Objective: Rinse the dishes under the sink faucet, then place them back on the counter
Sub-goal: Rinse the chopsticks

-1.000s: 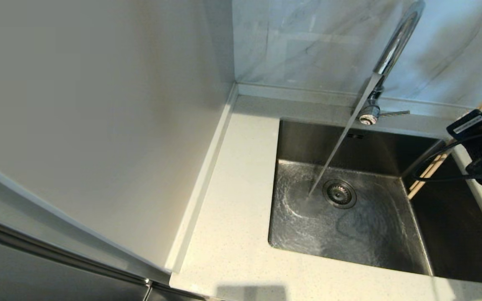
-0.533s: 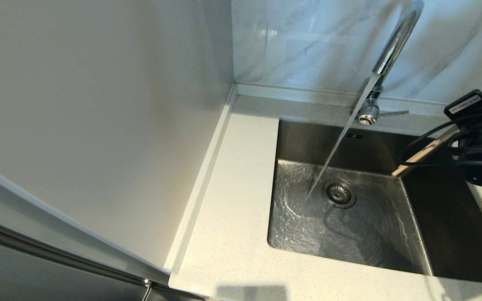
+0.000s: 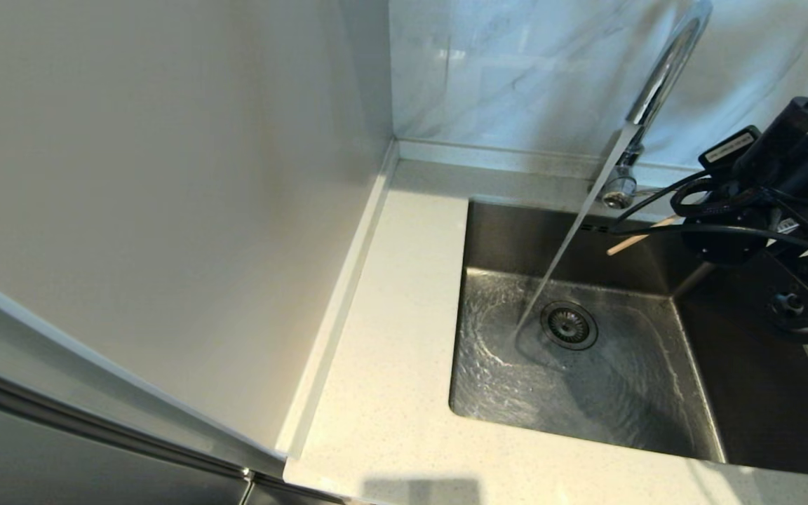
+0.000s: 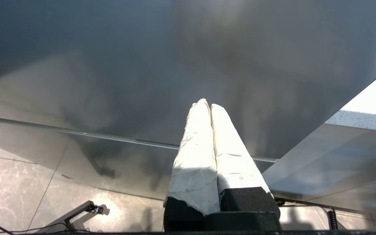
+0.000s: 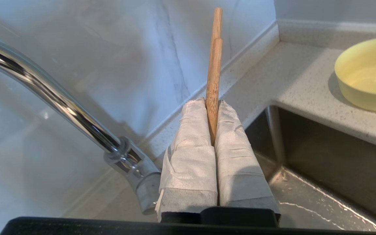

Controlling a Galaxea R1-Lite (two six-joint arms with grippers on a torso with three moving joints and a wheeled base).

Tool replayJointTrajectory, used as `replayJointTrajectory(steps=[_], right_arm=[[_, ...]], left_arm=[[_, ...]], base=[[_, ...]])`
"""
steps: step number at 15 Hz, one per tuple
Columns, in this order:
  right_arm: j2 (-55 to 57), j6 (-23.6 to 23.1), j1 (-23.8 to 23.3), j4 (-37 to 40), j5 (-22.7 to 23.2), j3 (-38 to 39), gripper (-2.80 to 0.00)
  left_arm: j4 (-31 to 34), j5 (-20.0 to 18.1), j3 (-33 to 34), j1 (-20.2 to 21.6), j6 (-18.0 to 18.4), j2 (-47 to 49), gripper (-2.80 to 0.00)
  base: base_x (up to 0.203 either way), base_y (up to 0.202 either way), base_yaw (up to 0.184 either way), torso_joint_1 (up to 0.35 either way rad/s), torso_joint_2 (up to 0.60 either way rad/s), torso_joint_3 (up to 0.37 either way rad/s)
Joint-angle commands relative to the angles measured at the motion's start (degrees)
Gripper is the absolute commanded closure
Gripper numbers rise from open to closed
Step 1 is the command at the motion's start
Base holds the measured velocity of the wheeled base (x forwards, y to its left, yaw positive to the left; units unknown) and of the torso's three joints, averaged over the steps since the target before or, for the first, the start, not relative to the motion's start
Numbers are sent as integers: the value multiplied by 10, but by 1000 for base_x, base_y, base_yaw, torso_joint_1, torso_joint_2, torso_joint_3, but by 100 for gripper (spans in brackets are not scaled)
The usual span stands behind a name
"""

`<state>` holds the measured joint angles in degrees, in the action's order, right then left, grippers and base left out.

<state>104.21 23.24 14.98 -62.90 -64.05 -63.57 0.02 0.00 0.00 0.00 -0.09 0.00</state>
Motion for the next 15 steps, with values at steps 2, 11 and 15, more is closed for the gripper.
replayJointTrajectory(steps=[2,11,15], right_arm=[[19,19,1,-4,-4,-2,0],[-26,106,1,-5,302,209,0],[-72,163,-33,58,564,243,0]], left_arm=[[0,0,0,0,0,0,0],[0,0,0,0,0,0,0],[0,0,0,0,0,0,0]], base=[[0,0,0,0,0,0],[0,0,0,0,0,0],[0,0,0,0,0,0]])
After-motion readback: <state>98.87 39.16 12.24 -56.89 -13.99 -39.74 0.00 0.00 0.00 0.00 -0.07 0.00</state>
